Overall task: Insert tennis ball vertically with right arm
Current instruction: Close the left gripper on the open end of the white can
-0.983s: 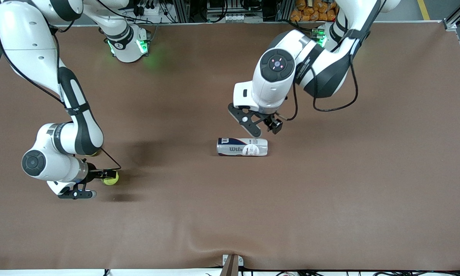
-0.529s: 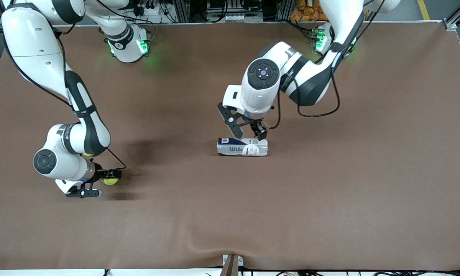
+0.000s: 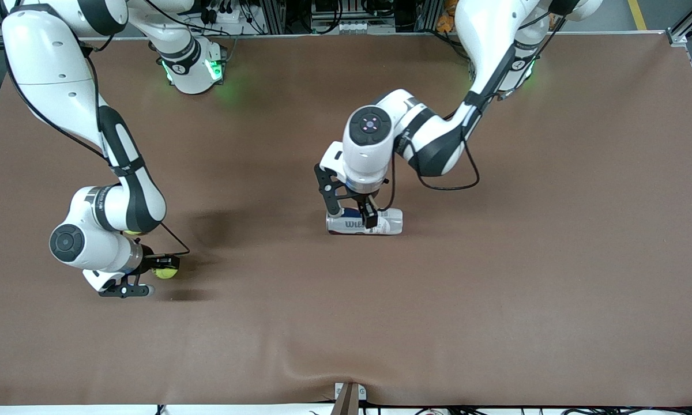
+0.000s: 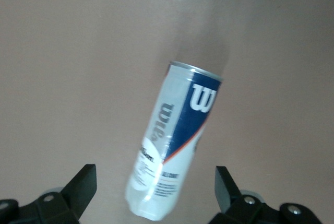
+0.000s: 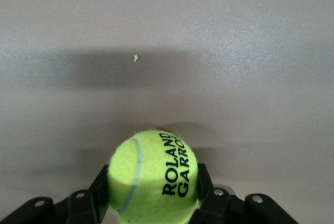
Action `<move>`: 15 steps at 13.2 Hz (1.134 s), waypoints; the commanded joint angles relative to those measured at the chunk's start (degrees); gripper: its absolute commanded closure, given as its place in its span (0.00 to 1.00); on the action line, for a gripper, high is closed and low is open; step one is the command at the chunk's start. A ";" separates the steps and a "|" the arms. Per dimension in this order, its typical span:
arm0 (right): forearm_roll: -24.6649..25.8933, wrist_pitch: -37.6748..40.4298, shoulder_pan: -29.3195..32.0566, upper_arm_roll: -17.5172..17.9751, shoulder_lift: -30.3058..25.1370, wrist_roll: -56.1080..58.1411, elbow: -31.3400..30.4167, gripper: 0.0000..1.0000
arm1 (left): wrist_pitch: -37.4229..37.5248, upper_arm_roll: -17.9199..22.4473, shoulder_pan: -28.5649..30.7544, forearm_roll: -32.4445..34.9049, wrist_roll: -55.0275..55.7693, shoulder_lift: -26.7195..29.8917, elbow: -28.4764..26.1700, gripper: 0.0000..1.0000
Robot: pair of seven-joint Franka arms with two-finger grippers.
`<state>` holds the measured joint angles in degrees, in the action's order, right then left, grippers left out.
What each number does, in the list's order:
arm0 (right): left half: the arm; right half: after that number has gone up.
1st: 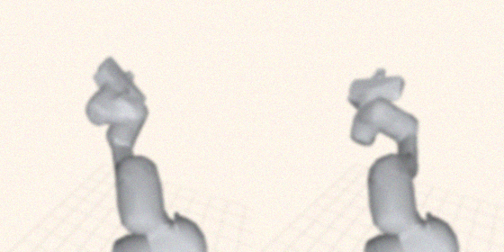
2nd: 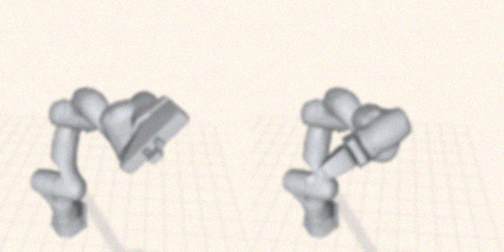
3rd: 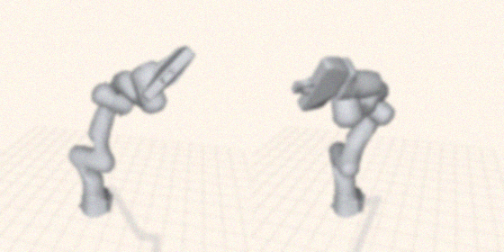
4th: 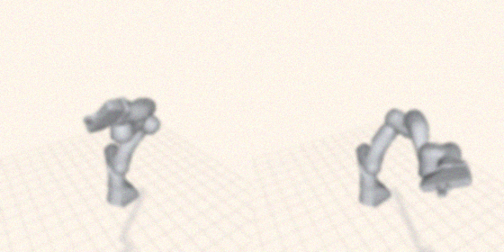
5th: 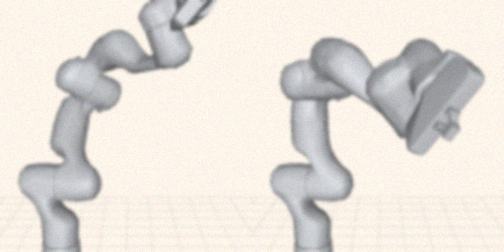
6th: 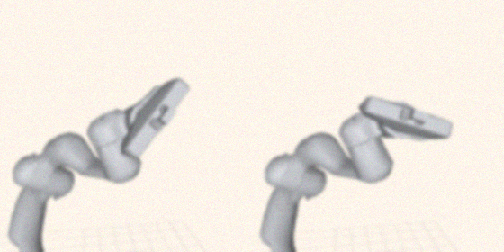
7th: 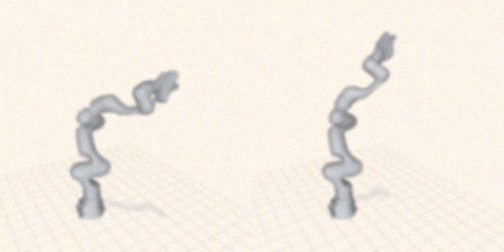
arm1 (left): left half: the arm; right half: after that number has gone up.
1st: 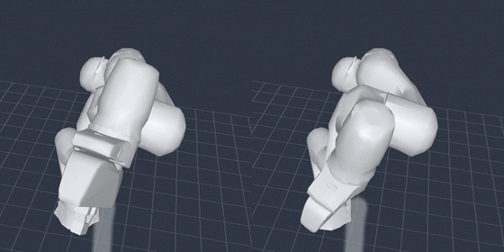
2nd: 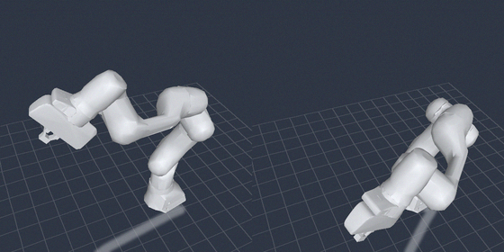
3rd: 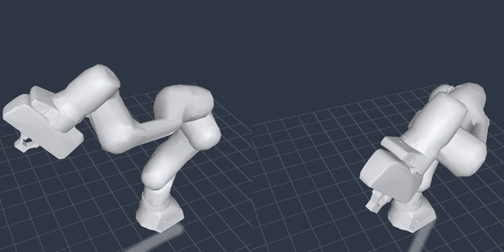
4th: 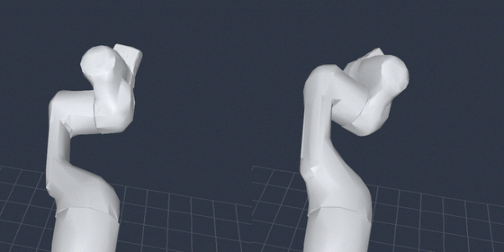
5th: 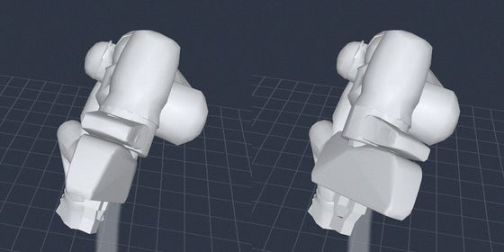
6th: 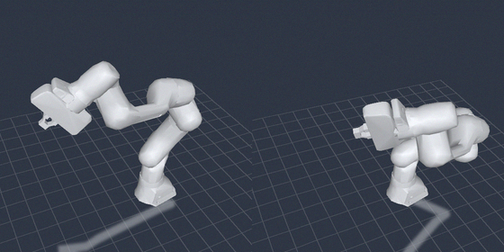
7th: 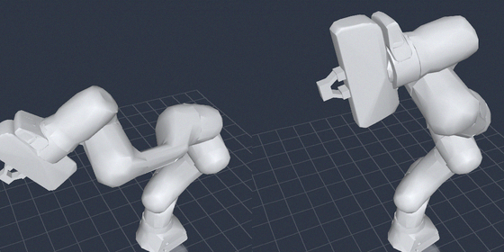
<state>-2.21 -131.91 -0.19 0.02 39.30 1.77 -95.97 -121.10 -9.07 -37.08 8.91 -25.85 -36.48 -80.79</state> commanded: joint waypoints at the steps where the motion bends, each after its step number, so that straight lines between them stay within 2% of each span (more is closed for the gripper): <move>1: -0.87 -0.10 0.37 -0.11 -1.15 0.95 -0.53 0.61 | -0.63 0.80 -2.56 5.14 0.01 -2.36 3.09 0.00; 3: -0.87 -0.10 0.37 -0.11 -1.94 1.04 -0.36 0.60 | -4.92 0.80 -2.65 5.41 -0.69 -4.03 3.19 0.00; 5: -0.87 -0.02 0.37 -0.11 -2.82 1.04 -0.18 0.59 | -5.29 0.89 -4.40 5.94 -0.69 -5.26 3.19 0.00; 9: -0.96 0.51 0.02 -0.11 -5.98 1.13 0.61 0.61 | -5.46 0.72 -4.06 5.68 -2.61 -6.49 3.10 0.00; 11: -0.96 5.40 -0.33 -0.11 -7.92 1.04 2.97 0.65 | -5.46 0.54 -3.79 4.37 -4.99 -7.28 2.92 0.00; 13: -0.96 11.99 -0.34 -0.02 -10.11 0.95 5.78 0.65 | -5.55 0.63 -4.05 3.48 -5.26 -8.60 2.92 0.00; 15: -1.04 14.13 -0.42 0.33 -13.01 0.95 6.41 0.65 | -7.47 0.63 -3.53 3.22 -8.32 -9.13 2.92 0.00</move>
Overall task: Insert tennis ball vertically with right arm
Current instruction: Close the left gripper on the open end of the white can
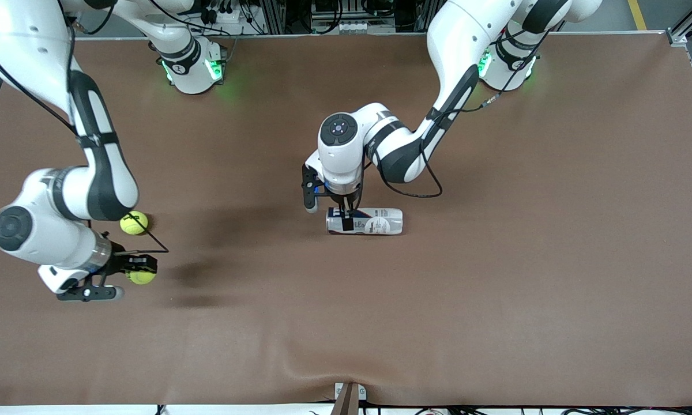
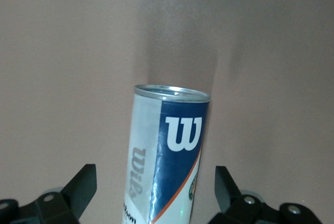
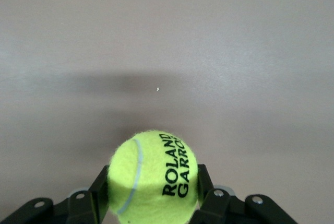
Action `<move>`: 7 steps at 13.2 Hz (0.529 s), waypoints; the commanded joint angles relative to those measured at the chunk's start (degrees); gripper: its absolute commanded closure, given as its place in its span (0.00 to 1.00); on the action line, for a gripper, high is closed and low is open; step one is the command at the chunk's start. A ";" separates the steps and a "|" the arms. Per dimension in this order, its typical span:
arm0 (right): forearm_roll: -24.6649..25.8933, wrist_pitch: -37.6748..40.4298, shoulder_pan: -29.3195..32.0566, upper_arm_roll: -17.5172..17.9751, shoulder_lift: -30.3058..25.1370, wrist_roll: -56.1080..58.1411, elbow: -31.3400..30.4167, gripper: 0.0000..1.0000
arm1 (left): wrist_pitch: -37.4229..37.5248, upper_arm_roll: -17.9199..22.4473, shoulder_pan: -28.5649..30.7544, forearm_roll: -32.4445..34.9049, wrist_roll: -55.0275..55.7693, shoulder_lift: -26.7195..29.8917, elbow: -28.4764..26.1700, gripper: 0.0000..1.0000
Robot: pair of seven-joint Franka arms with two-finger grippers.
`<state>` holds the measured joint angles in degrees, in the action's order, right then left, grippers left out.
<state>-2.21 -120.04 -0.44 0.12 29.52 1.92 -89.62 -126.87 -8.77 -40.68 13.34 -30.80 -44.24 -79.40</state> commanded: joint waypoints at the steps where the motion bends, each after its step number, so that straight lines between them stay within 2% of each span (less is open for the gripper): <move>1: -1.04 2.79 -0.09 0.58 -4.64 0.80 0.06 0.65 | -2.76 0.24 0.51 -1.91 -3.83 -2.07 1.53 0.00; 7: -1.04 9.92 -0.09 1.28 -12.56 0.80 0.06 0.64 | -7.77 0.24 0.51 -2.35 -4.27 -4.89 1.53 0.00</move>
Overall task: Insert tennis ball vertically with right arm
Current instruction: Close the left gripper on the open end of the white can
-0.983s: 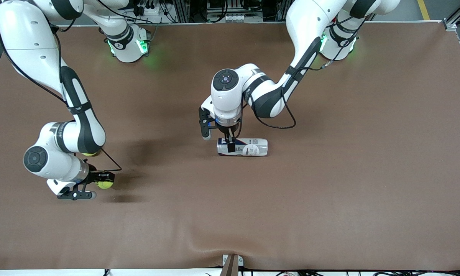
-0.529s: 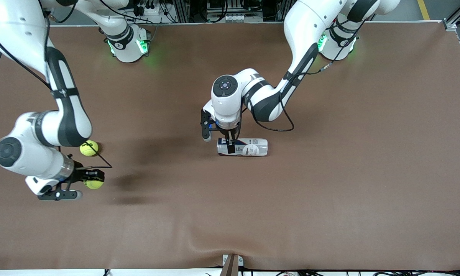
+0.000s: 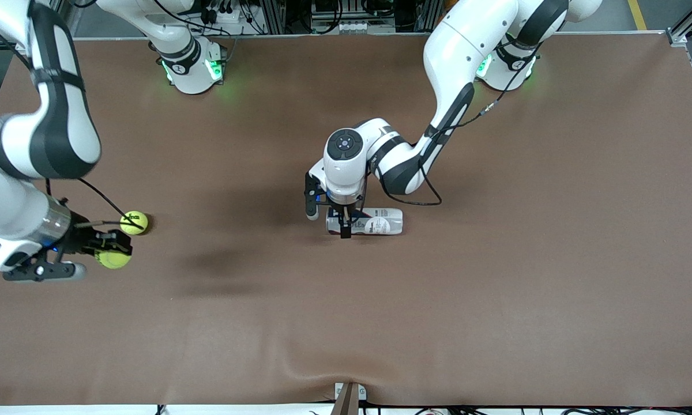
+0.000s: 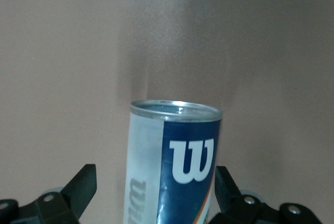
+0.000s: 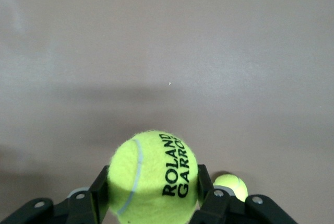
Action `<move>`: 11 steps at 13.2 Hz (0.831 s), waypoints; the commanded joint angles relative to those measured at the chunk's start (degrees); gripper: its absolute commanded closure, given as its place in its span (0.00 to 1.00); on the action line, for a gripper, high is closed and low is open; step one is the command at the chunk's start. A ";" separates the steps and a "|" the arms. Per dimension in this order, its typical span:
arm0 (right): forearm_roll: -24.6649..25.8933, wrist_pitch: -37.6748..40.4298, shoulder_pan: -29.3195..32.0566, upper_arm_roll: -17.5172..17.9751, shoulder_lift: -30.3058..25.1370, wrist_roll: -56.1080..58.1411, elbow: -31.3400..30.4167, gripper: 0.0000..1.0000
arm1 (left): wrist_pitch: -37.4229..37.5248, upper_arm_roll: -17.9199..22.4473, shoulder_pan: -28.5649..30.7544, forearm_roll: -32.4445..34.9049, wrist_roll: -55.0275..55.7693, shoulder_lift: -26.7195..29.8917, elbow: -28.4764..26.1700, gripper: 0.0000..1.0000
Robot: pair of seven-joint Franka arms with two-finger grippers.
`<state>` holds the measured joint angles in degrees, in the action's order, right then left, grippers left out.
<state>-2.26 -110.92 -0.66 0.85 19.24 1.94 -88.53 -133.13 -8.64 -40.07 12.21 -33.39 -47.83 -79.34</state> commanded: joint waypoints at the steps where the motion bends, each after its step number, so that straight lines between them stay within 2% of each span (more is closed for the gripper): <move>1: -1.08 0.71 0.13 0.65 -2.28 0.87 -1.03 0.63 | -1.78 0.11 -0.10 -1.92 -1.68 -1.83 1.47 0.00; 11: -2.93 0.88 0.13 0.91 -3.07 0.96 -1.21 0.62 | -3.53 0.11 -0.36 -3.60 -1.77 -3.85 1.39 0.00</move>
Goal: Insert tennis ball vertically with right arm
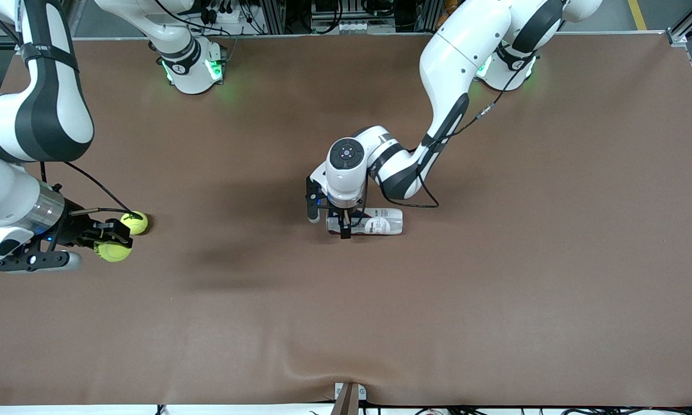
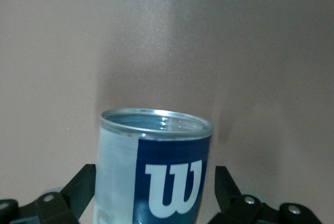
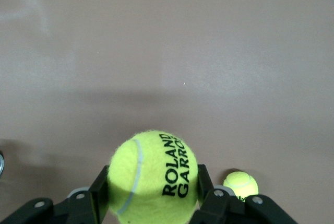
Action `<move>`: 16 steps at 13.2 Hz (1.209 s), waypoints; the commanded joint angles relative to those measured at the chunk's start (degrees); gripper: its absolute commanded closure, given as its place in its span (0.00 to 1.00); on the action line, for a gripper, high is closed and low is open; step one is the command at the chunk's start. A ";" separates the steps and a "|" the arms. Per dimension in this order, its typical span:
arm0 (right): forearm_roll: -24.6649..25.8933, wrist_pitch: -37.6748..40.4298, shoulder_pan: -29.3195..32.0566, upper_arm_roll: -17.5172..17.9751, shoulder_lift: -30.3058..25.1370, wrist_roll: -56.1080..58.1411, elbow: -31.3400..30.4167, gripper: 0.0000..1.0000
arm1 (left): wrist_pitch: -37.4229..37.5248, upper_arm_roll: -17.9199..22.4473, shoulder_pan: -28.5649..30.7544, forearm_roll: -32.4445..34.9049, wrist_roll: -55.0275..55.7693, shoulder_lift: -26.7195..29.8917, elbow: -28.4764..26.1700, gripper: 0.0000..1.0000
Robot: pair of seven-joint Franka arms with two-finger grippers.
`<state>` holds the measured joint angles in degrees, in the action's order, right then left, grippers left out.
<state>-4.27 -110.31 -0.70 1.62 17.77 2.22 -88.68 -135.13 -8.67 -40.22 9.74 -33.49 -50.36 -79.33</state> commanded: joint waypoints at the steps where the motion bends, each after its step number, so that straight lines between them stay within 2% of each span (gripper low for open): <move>1: -0.92 0.36 0.17 0.13 -1.59 0.68 -1.05 0.62 | -2.14 0.14 -0.12 -1.04 -1.93 -1.58 1.37 0.00; 16: -0.92 0.36 0.00 0.13 -1.68 0.15 -0.97 0.63 | -2.68 0.23 -0.03 -1.39 -4.13 -2.81 0.93 0.00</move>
<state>-4.37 -110.31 -0.74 1.67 17.71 2.22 -88.68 -137.08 -8.66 -40.19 9.58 -36.05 -52.16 -79.32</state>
